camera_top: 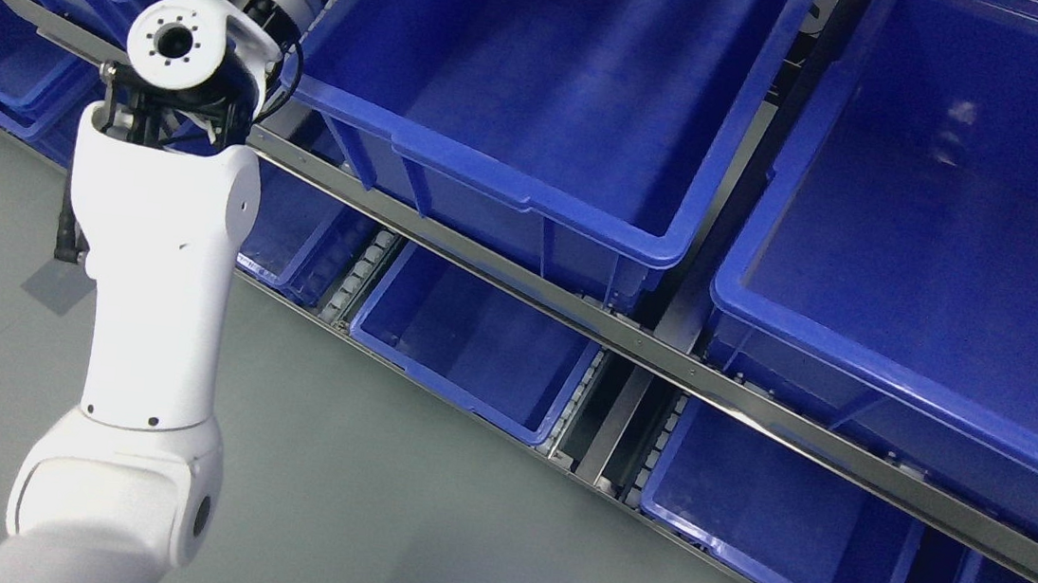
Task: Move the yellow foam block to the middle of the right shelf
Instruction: 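Extend the left hand over the middle-row blue bin and open it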
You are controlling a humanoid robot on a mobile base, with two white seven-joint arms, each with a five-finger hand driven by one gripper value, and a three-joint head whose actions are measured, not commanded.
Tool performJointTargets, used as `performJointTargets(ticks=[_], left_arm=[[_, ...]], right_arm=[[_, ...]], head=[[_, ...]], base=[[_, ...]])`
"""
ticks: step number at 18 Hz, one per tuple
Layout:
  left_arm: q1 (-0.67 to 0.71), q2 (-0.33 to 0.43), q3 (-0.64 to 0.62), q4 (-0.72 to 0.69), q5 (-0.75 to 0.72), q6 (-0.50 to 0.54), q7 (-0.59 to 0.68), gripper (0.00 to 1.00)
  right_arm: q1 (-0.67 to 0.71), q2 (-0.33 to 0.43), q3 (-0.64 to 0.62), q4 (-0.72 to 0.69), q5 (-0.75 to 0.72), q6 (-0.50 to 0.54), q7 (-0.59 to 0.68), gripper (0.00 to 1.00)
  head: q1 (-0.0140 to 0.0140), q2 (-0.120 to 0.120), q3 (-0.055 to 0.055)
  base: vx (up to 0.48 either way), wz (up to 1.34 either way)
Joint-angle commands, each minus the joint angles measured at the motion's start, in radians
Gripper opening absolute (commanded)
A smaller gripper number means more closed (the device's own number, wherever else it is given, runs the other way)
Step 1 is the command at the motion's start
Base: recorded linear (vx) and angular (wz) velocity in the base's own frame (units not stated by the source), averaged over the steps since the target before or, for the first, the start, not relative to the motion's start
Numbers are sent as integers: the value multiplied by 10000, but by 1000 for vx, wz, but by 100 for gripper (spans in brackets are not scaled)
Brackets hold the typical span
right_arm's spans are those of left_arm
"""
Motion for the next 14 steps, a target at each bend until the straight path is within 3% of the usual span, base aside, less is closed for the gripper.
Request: performJointTargets(ticks=[1,3,5,7,10,14], left_arm=[[-788,175,-2362,3645,-2448,-699,-384,63],[-803,175,-2394,4309,-2510,-1392,-415,62],[-757,175,-2378,4357,-2449,-1440,-415,64],[-757,175,-2439,4342,-2449,-1441,-385,74],[-803,175,-2486,4251,-2403,-1471,-201,100],[-787,175,-1797,3408,-1685,-1686,106,100]], right_arm=[[15,-175,2,-175,31,3,8,100],[15,-175,2,-175,31,3,8,100],[15,-175,2,-175,31,3,8,100],[15,-175,2,-175,31,3,8,100],[15,-175,2,-175,31,3,8,100],[15,-175,2,-175,31,3,8,100]], head=[[0,0,0],[0,0,0],[0,0,0],[0,0,0],[0,1,0],[0,1,0]], base=[[82,-142],[73,-126],[59,-91],[47,-68],[28,-25],[7,0]])
